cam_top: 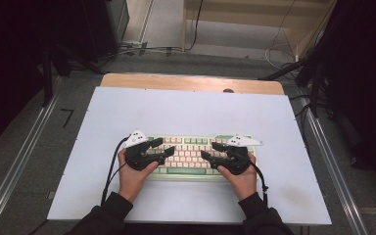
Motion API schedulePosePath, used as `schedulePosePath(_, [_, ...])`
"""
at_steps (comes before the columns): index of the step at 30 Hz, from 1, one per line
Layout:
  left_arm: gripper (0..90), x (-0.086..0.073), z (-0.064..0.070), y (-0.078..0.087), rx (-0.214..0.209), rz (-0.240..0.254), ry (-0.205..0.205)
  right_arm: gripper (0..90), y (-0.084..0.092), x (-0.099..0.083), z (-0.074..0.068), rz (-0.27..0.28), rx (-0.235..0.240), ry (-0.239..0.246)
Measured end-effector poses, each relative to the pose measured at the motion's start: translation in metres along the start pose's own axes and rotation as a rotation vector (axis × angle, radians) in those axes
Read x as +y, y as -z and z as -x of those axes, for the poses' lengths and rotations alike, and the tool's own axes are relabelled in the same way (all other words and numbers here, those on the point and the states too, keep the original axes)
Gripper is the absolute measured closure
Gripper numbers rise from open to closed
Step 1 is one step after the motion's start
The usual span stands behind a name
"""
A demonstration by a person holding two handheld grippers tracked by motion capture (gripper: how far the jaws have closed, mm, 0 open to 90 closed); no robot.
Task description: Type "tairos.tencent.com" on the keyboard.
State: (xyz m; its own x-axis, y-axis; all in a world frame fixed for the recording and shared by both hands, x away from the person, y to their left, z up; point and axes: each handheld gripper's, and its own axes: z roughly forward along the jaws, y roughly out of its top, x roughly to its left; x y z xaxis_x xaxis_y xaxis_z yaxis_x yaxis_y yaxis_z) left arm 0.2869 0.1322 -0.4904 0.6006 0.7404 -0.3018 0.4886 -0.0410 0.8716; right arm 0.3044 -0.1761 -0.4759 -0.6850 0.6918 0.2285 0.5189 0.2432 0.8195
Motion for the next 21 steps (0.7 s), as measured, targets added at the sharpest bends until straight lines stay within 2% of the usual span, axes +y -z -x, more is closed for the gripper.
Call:
schedulePosePath(6, [42.8, 0.0005, 0.0018, -0.0028, -0.017, -0.01, -0.005, 37.8, 0.0042, -0.001, 0.0042, 0.007, -0.016, -0.015])
schedulePosePath(11, [55.0, 0.0011, 0.0029, -0.0052, -0.032, -0.022, -0.012, 37.9, 0.0065, -0.0019, 0.005, 0.008, -0.021, -0.018])
schedulePosePath(18, [63.0, 0.0021, 0.0015, -0.0068, -0.039, -0.025, -0.008, 38.2, 0.0085, -0.0028, 0.0058, 0.008, -0.024, -0.021])
schedulePosePath(21, [70.8, 0.0026, 0.0013, -0.0083, -0.046, -0.039, -0.014, 38.3, 0.0085, -0.0032, 0.0061, 0.006, -0.026, -0.022])
